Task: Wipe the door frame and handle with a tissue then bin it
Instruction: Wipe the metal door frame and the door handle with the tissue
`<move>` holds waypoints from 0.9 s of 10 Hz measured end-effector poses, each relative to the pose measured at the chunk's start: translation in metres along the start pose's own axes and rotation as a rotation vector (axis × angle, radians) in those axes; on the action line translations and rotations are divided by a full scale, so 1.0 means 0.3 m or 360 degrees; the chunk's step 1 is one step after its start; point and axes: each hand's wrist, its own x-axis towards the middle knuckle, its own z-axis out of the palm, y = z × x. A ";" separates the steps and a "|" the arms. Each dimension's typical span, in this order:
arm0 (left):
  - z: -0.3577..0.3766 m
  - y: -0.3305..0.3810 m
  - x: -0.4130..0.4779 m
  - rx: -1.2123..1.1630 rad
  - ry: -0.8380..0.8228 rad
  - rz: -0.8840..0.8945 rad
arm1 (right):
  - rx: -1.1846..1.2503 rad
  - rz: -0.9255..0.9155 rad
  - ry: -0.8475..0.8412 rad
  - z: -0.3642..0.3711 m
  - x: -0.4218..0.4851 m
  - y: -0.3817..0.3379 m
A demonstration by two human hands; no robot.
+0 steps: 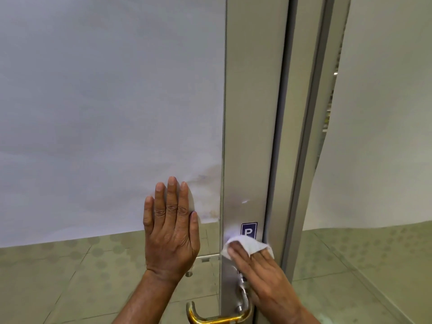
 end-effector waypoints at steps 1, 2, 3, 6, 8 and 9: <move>0.003 0.000 -0.002 0.0011 -0.0005 0.0002 | 0.0089 0.0221 0.0192 -0.019 0.110 -0.026; 0.000 0.004 -0.006 0.0000 -0.0018 -0.0010 | 0.0069 0.0143 0.0166 0.012 0.107 -0.061; -0.001 0.004 -0.005 0.0001 -0.0024 -0.0011 | -0.0074 -0.0107 -0.0107 0.048 -0.025 -0.037; 0.001 0.003 -0.004 -0.0018 -0.0020 -0.0010 | 0.0181 0.0450 0.0372 -0.006 0.156 -0.091; -0.001 0.005 -0.005 -0.0011 -0.0009 -0.0008 | 0.0044 0.0416 0.0193 0.017 0.057 -0.101; 0.003 0.002 -0.003 0.0001 -0.0010 -0.0004 | 0.0167 0.0593 0.0365 -0.001 0.147 -0.097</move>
